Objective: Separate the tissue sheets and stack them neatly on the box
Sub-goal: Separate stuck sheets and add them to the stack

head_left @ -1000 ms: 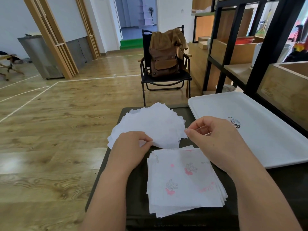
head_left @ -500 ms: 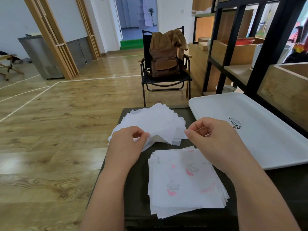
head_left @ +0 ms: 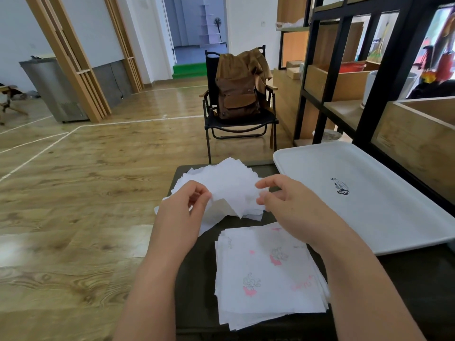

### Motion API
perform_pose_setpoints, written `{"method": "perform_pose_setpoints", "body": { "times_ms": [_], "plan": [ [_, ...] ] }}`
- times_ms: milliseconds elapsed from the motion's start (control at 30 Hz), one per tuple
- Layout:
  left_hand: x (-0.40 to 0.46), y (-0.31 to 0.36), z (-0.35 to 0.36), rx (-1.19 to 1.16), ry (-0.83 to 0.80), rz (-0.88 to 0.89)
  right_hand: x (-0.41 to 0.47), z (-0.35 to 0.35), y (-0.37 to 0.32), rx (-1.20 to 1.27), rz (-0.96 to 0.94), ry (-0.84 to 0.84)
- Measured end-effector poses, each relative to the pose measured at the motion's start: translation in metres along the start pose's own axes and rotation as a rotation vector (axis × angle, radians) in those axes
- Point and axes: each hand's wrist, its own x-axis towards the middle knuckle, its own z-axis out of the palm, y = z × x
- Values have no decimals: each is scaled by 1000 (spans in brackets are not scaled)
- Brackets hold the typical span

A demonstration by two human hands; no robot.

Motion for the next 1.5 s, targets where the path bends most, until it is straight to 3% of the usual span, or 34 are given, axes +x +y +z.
{"method": "perform_pose_setpoints", "body": {
  "times_ms": [100, 200, 500, 667, 833, 967, 1067, 1167, 1267, 1367, 1500],
  "plan": [
    [-1, 1, 0, -20, -3, 5, 6, 4, -3, -103, 75, -154],
    [0, 2, 0, -16, -9, -4, 13, 9, -3, -112, 156, -192],
    [-2, 4, 0, 95, -116, -26, 21, 16, 2, 76, 150, -10],
    [-5, 14, -3, 36, -150, 20, 17, 11, -2, 201, 69, 97],
    [-7, 24, 2, 41, -179, 76, 13, 8, -9, 316, 0, 111],
    [-6, 25, 8, 55, -31, 52, 11, 7, -10, 333, -72, 165],
    [-3, 26, 2, -92, 111, -77, 11, 3, -7, 299, -110, 251],
    [-1, 35, -8, -400, 181, -201, 6, -7, -4, 227, -128, 284],
    [-1, 51, -25, -711, 138, -336, -4, -13, -6, 47, -142, 103],
    [-3, 60, -38, -893, 29, -349, -12, -9, -12, 122, -168, -81],
    [-5, 61, -37, -896, 1, -428, -17, -4, -21, 297, -227, -32]
  ]
}}
